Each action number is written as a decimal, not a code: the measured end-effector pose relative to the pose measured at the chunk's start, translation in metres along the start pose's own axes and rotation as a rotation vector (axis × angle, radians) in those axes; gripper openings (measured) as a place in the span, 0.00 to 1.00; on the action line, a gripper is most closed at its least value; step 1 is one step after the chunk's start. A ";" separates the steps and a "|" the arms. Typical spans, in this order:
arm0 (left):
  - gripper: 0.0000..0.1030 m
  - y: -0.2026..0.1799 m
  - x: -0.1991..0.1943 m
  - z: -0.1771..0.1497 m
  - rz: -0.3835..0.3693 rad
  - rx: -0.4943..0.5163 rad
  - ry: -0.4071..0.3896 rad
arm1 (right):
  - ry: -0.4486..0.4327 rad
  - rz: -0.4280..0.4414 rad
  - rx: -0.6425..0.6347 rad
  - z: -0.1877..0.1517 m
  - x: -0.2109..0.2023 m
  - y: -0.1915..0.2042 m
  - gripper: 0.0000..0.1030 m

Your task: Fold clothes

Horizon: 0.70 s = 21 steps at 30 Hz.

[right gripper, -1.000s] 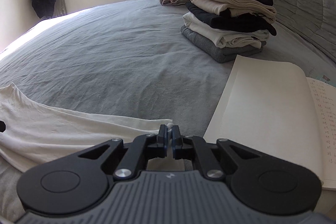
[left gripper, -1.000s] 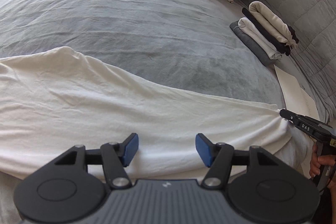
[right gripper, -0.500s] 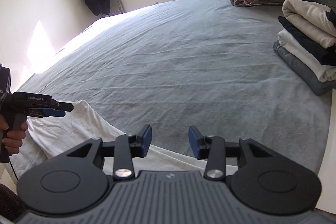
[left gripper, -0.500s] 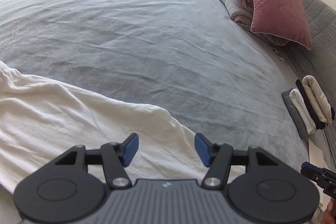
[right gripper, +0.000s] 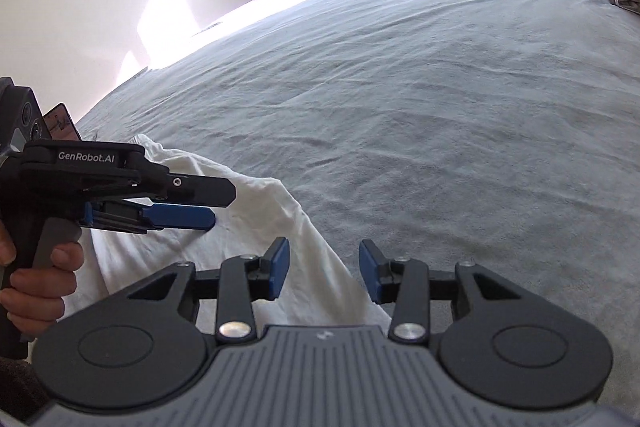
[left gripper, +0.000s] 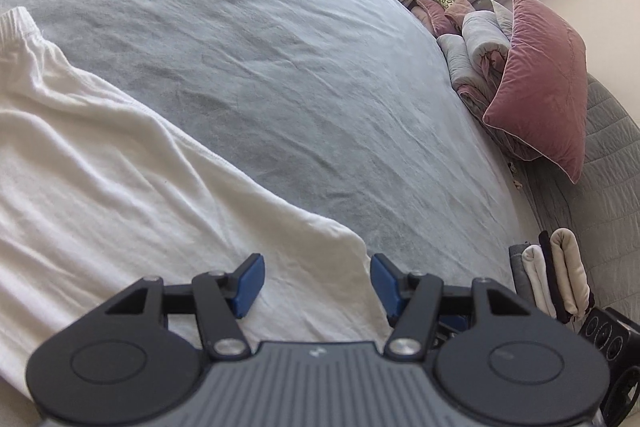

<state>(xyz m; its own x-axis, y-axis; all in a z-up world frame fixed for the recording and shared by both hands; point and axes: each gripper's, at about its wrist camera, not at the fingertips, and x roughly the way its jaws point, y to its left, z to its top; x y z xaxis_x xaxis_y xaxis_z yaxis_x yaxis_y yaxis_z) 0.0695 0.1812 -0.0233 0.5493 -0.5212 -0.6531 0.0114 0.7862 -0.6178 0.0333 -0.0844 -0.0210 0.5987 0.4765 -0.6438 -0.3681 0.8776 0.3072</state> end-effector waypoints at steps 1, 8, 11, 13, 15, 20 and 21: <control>0.58 0.001 0.000 0.001 -0.007 0.000 0.005 | 0.000 0.002 -0.001 0.000 0.004 0.002 0.33; 0.57 0.015 -0.003 0.009 -0.063 -0.087 0.003 | -0.017 0.015 -0.045 -0.005 0.002 0.014 0.05; 0.57 0.014 -0.004 0.010 -0.080 -0.099 0.002 | -0.023 0.035 -0.058 -0.007 -0.005 0.020 0.05; 0.57 0.013 -0.004 0.009 -0.074 -0.096 -0.001 | -0.021 0.047 -0.091 -0.008 -0.006 0.028 0.05; 0.57 0.012 -0.003 0.009 -0.063 -0.094 -0.003 | -0.009 0.061 -0.114 -0.010 -0.006 0.034 0.05; 0.44 0.012 0.001 0.008 -0.014 -0.089 0.005 | 0.007 0.065 -0.170 -0.017 -0.004 0.048 0.05; 0.43 0.012 0.002 0.008 -0.004 -0.088 0.008 | 0.016 0.071 -0.173 -0.018 -0.003 0.050 0.05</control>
<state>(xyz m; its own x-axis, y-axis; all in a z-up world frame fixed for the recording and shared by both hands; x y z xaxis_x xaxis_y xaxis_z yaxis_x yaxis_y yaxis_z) 0.0772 0.1923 -0.0288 0.5430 -0.5270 -0.6538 -0.0605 0.7520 -0.6564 0.0001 -0.0434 -0.0164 0.5558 0.5352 -0.6361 -0.5273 0.8185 0.2280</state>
